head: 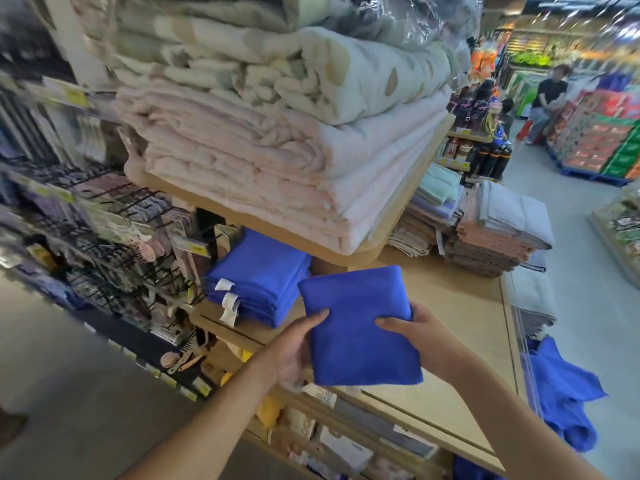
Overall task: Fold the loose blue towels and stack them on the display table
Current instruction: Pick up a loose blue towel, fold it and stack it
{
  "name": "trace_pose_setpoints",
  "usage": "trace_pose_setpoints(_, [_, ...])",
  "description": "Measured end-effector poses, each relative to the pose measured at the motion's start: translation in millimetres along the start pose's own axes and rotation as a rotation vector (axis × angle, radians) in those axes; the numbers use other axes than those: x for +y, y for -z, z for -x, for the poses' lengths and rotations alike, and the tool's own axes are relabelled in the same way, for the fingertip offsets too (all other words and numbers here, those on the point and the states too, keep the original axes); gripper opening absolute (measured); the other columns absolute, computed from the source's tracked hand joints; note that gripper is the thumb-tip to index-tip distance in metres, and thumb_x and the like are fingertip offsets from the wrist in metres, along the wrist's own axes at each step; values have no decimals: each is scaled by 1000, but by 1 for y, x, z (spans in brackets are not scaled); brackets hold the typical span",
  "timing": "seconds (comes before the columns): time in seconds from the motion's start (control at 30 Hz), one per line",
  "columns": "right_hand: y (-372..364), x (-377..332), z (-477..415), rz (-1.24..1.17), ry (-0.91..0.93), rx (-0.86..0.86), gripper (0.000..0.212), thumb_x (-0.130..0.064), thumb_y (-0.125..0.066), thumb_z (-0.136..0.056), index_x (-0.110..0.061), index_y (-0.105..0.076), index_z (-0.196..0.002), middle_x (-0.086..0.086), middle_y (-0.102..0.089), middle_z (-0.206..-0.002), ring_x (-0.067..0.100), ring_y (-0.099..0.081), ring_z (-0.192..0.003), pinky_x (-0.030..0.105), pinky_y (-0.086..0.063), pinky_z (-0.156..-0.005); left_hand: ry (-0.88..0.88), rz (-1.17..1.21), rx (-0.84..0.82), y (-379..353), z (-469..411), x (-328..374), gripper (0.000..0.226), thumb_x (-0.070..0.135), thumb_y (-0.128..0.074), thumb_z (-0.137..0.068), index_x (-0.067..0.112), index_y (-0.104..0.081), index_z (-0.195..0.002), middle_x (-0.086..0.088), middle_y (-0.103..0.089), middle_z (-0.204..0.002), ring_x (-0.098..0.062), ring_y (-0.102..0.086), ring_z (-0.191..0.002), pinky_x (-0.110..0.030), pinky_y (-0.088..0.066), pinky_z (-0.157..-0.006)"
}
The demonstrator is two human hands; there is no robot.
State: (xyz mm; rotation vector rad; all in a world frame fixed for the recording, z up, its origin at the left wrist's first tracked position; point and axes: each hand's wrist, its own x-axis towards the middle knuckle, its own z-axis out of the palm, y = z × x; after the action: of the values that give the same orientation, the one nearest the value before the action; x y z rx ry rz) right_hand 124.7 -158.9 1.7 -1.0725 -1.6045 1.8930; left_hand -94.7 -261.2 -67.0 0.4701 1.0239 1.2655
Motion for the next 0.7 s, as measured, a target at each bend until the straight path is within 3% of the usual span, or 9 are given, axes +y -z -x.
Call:
trace_pose_setpoints(0.13, [-31, -20, -20, -172, -55, 14, 53, -19, -85, -76, -14, -67, -126, 7, -76, -119, 29, -74, -107, 39, -63, -75, -143, -155, 121, 16, 21, 51, 39, 35, -70, -93, 17, -67, -127, -4, -72, -125, -25, -69, -115, -52, -50, -104])
trace_pose_setpoints(0.23, [-65, -31, -39, -180, -132, 46, 41, -14, -79, -85, -16, -68, -125, 5, -77, -118, 27, -74, -106, 38, -63, -78, -250, -380, 213, 34, 34, 91, 19, 35, -59, -101, 24, -67, -114, 3, -74, -117, -15, -72, -104, -40, -60, -89])
trace_pose_setpoints(0.3, [-89, -40, -50, -154, -160, 28, 41, -13, -74, -82, -18, -69, -123, 2, -77, -115, 24, -74, -106, 36, -60, -80, -289, -487, 270, 52, 39, 119, 16, 39, -57, -102, 28, -66, -110, 4, -71, -116, -19, -69, -107, -44, -57, -96])
trace_pose_setpoints(0.4, [-124, -53, -69, -120, -134, 62, 26, -12, -69, -75, -16, -68, -101, -5, -72, -76, 13, -71, -67, 27, -56, -58, -274, -488, 296, 82, 37, 158, 37, 38, -57, -102, 19, -58, -133, -3, -64, -127, -29, -64, -117, -49, -52, -102])
trace_pose_setpoints(0.47, [-147, -59, -87, -166, -106, 101, 11, -7, -66, -85, -16, -64, -91, -2, -60, -66, 12, -59, -54, 24, -51, -50, -291, -476, 321, 103, 31, 184, 20, 31, -58, -103, 19, -63, -119, -5, -69, -113, -27, -70, -99, -41, -54, -90])
trace_pose_setpoints(0.53, [-169, -64, -107, -198, -81, 148, 9, -6, -67, -91, -15, -66, -90, 1, -62, -72, 14, -59, -57, 25, -52, -52, -300, -489, 374, 119, 23, 210, 7, 21, -61, -99, 21, -66, -95, -1, -73, -85, -17, -71, -67, -31, -53, -68])
trace_pose_setpoints(0.6, [-185, -65, -127, -154, -59, 201, 6, -10, -69, -94, -16, -68, -96, 4, -68, -86, 16, -64, -71, 32, -57, -65, -297, -566, 408, 132, 13, 229, 10, 14, -63, -94, 21, -64, -86, 2, -68, -74, -9, -66, -48, -19, -48, -46])
trace_pose_setpoints(0.63, [-190, -63, -136, -110, -56, 226, 9, -12, -69, -95, -16, -68, -102, 6, -68, -96, 18, -64, -78, 35, -57, -72, -288, -652, 406, 139, 7, 234, 9, 11, -63, -92, 20, -64, -89, 2, -67, -78, -7, -66, -50, -17, -46, -43])
trace_pose_setpoints(0.7, [-197, -53, -149, 0, -65, 273, 20, -12, -68, -95, -17, -65, -114, 9, -64, -101, 19, -60, -77, 34, -55, -68, -266, -891, 360, 152, -3, 234, 25, 10, -63, -92, 15, -63, -117, -1, -65, -101, -11, -65, -70, -19, -46, -56])
